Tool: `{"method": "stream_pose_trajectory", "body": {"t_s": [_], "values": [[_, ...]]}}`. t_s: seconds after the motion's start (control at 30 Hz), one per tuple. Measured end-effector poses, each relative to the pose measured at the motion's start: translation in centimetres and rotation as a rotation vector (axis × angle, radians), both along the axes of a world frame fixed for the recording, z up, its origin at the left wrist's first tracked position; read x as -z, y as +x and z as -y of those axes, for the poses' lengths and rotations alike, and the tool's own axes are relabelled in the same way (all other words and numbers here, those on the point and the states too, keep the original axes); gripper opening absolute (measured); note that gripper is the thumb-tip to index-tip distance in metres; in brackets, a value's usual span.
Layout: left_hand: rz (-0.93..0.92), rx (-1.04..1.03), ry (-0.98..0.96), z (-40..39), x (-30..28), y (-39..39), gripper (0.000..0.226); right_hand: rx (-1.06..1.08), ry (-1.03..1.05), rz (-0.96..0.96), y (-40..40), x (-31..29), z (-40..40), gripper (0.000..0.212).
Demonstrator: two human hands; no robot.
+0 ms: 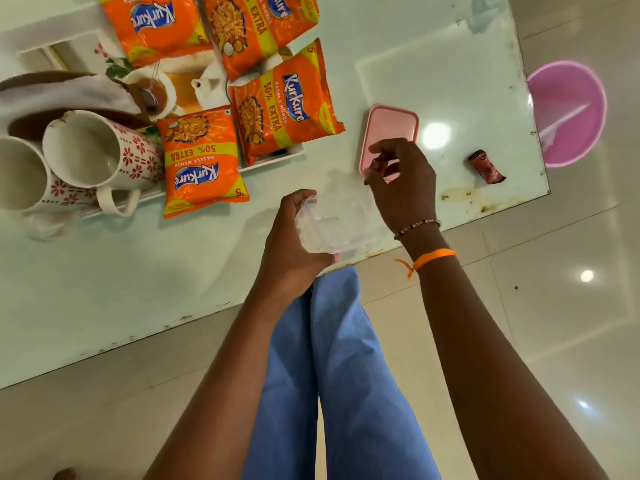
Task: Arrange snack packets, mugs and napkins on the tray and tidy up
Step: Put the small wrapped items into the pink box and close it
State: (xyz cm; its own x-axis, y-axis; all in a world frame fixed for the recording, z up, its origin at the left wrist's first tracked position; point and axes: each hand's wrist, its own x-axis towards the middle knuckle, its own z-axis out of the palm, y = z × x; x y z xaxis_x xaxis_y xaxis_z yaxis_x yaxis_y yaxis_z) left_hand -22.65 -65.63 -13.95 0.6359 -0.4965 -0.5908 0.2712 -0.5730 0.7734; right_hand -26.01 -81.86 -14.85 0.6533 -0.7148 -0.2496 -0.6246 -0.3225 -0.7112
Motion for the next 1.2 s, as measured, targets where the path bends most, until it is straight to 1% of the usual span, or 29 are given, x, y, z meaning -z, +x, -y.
{"method": "stream_pose_trajectory", "body": {"t_s": [0.07,0.17,0.23,0.27,0.33,0.37,0.43,0.53,0.6,0.63,0.7,0.77,0.87,0.93,0.97,1.03,1.1,1.13,1.2], "values": [[0.022,0.018,-0.008,1.2,-0.4,0.1,0.084,-0.031,0.061,0.036,-1.3,-1.5,0.3,0.025],[0.045,0.059,-0.037,3.1,-1.2,0.2,0.085,-0.109,0.18,-0.006,-2.8,-2.7,0.9,0.032],[0.057,0.083,-0.054,4.2,-1.4,0.4,0.085,-0.135,0.145,-0.026,-3.4,-2.6,1.6,0.036],[0.066,0.094,-0.055,4.8,-1.5,0.4,0.084,-0.092,0.096,-0.007,-3.7,-2.4,2.3,0.033],[0.076,0.1,-0.052,5.7,-1.5,0.5,0.083,0.068,0.009,0.034,-4.2,-1.8,4.2,0.024],[0.078,0.1,-0.052,6.2,-1.5,0.5,0.083,0.131,-0.04,0.018,-4.6,-1.3,5.4,0.023],[0.084,0.112,-0.054,7.0,-1.4,0.6,0.085,0.182,-0.125,-0.112,-5.3,0.2,7.6,0.027],[0.083,0.136,-0.052,8.4,-1.1,0.7,0.088,0.207,-0.155,-0.353,-6.2,2.3,10.0,0.038],[0.087,0.139,-0.053,9.2,-0.9,0.8,0.088,0.162,-0.153,-0.457,-6.3,3.2,10.7,0.042],[0.087,0.139,-0.054,9.6,-0.8,0.9,0.089,0.131,-0.148,-0.476,-6.3,3.4,10.9,0.041],[0.095,0.137,-0.055,10.5,-0.7,1.1,0.089,0.103,-0.113,-0.425,-6.0,3.6,11.4,0.034],[0.111,0.13,-0.051,11.3,-0.5,1.3,0.088,0.143,-0.034,-0.287,-5.3,3.2,11.5,0.028],[0.149,0.119,-0.043,12.5,-0.2,1.4,0.084,0.282,0.056,-0.026,-3.6,1.6,11.4,0.031],[0.175,0.116,-0.044,13.2,-0.1,1.6,0.084,0.318,0.103,0.087,-2.6,0.1,11.0,0.032],[0.182,0.113,-0.049,13.7,-0.1,1.7,0.084,0.292,0.141,0.116,-2.2,-0.6,10.7,0.032],[0.172,0.085,-0.093,14.6,-0.1,2.1,0.083,0.153,0.221,0.119,-1.4,-1.6,10.2,0.03],[0.162,0.044,-0.117,15.3,-0.1,2.5,0.083,-0.007,0.199,0.068,-0.8,-2.0,10.1,0.025],[0.184,0.035,-0.101,15.6,-0.1,2.8,0.083,-0.039,0.173,0.058,-0.5,-2.1,10.4,0.021],[0.228,0.032,-0.066,16.1,-0.1,3.5,0.085,0.007,0.162,0.077,0.5,-2.0,11.6,0.015]]}}
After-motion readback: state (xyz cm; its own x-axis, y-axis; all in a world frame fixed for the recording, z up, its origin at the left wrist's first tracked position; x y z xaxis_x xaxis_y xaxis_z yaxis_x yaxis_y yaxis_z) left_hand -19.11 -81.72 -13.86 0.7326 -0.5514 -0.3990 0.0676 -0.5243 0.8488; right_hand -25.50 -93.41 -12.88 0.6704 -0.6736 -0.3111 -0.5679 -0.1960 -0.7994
